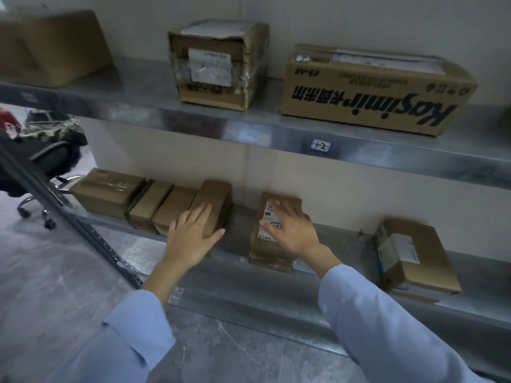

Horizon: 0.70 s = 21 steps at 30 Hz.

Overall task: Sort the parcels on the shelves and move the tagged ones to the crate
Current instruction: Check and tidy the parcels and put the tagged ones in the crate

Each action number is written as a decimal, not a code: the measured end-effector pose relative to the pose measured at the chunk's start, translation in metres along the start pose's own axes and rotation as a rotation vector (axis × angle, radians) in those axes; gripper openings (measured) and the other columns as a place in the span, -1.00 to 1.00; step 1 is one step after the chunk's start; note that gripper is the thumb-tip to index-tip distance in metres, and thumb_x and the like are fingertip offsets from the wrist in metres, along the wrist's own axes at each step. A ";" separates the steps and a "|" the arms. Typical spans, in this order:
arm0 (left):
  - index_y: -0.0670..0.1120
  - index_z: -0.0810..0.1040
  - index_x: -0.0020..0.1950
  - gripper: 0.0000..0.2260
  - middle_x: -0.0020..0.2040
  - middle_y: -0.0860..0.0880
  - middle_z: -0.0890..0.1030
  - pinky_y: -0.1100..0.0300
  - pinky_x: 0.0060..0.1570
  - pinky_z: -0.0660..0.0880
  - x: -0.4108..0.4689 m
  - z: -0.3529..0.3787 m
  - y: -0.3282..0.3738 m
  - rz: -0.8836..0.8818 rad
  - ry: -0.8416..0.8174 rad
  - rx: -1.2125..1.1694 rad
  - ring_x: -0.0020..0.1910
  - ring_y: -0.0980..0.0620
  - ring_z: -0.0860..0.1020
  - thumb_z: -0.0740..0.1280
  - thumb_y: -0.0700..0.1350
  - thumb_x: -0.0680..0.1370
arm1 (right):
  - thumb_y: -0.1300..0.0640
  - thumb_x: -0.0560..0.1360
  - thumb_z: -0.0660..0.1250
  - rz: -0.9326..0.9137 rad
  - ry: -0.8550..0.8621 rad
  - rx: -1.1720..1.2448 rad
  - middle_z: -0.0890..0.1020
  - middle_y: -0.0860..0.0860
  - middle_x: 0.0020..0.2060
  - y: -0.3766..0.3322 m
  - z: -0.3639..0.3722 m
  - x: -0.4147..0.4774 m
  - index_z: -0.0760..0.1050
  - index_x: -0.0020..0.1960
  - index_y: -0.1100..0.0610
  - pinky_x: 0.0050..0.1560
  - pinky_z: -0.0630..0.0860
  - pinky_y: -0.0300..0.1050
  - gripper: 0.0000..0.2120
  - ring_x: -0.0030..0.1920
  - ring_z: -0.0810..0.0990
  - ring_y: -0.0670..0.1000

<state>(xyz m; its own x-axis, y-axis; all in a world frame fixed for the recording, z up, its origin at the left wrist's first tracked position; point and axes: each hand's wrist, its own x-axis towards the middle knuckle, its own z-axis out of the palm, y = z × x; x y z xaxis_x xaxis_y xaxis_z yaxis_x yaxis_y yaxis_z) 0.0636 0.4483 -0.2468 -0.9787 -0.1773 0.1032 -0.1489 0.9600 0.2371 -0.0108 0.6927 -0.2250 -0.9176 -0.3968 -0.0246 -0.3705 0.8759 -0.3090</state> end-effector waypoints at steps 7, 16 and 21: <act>0.08 0.08 0.60 -0.26 0.59 0.12 0.11 -0.04 0.39 0.12 0.003 -0.001 -0.053 -0.011 -0.042 -0.035 0.51 -0.01 0.14 0.16 0.38 0.51 | -0.34 0.56 0.10 -0.061 -0.096 0.080 0.05 -0.05 0.59 -0.050 0.023 0.014 -0.03 0.60 -0.07 0.52 0.05 0.03 -0.27 0.57 0.03 0.09; 0.12 0.02 0.60 -0.13 0.58 0.15 0.12 0.00 0.41 0.10 0.023 0.011 -0.109 0.128 -0.179 -0.136 0.50 0.03 0.12 0.28 0.42 0.42 | -0.37 0.45 0.28 0.011 -0.138 0.125 0.06 -0.05 0.58 -0.116 0.072 0.033 -0.08 0.61 0.00 0.51 0.14 0.04 -0.06 0.56 0.07 0.04; 0.07 0.06 0.59 -0.10 0.55 0.11 0.20 0.08 0.38 0.11 0.036 0.019 -0.118 0.249 -0.197 -0.193 0.49 0.04 0.14 0.34 0.40 0.39 | -0.33 0.39 0.39 0.098 -0.149 0.180 0.08 0.01 0.58 -0.129 0.093 0.033 -0.15 0.61 0.06 0.51 0.15 0.05 0.07 0.55 0.09 0.07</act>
<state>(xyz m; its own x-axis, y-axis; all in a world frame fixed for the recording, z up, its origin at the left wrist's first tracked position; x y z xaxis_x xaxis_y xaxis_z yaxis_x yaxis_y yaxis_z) 0.0437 0.3323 -0.2893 -0.9928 0.1199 -0.0023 0.1086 0.9067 0.4077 0.0204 0.5410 -0.2738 -0.9116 -0.3600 -0.1984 -0.2367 0.8544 -0.4625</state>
